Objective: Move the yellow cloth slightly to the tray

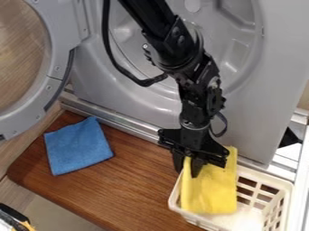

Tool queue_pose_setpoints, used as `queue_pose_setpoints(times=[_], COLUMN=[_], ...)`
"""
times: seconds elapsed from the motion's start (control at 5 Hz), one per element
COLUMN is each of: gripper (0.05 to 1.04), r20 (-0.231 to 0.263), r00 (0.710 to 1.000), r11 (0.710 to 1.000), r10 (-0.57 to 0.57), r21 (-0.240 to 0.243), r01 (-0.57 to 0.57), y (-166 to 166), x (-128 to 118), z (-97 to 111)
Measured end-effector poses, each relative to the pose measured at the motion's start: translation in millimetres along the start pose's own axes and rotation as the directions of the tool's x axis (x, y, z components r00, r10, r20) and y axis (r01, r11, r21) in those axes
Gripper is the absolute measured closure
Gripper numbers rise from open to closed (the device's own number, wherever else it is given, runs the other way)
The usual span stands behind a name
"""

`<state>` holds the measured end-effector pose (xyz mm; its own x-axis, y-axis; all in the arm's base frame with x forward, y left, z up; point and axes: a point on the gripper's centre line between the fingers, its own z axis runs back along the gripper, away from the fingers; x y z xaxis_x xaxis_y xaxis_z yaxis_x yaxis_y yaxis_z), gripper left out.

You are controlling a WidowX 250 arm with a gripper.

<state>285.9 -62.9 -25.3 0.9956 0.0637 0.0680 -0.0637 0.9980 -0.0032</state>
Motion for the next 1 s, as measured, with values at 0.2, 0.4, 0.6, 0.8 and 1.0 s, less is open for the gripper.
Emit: queue_pose_setpoints(times=[0.2, 0.4, 0.6, 0.8, 1.0], gripper=[0.324, 0.087, 0.079, 0.083, 0.083], r20=[0.018, 0.03, 0.037, 0.059, 0.085], r00=[1.0, 0.999, 0.999, 0.998, 0.996], r11=[1.0, 0.999, 0.999, 0.998, 0.998], r10=[0.012, 0.028, 0.033, 0.026, 0.019], r21=[0.012, 0.024, 0.031, 0.05, 0.066], r01=[-0.012, -0.029, -0.034, -0.029, -0.024], y=[-1, 0, 1, -3, -5], x=[-2, -5, -8, -11, -14], z=[8, 17, 22, 36, 53])
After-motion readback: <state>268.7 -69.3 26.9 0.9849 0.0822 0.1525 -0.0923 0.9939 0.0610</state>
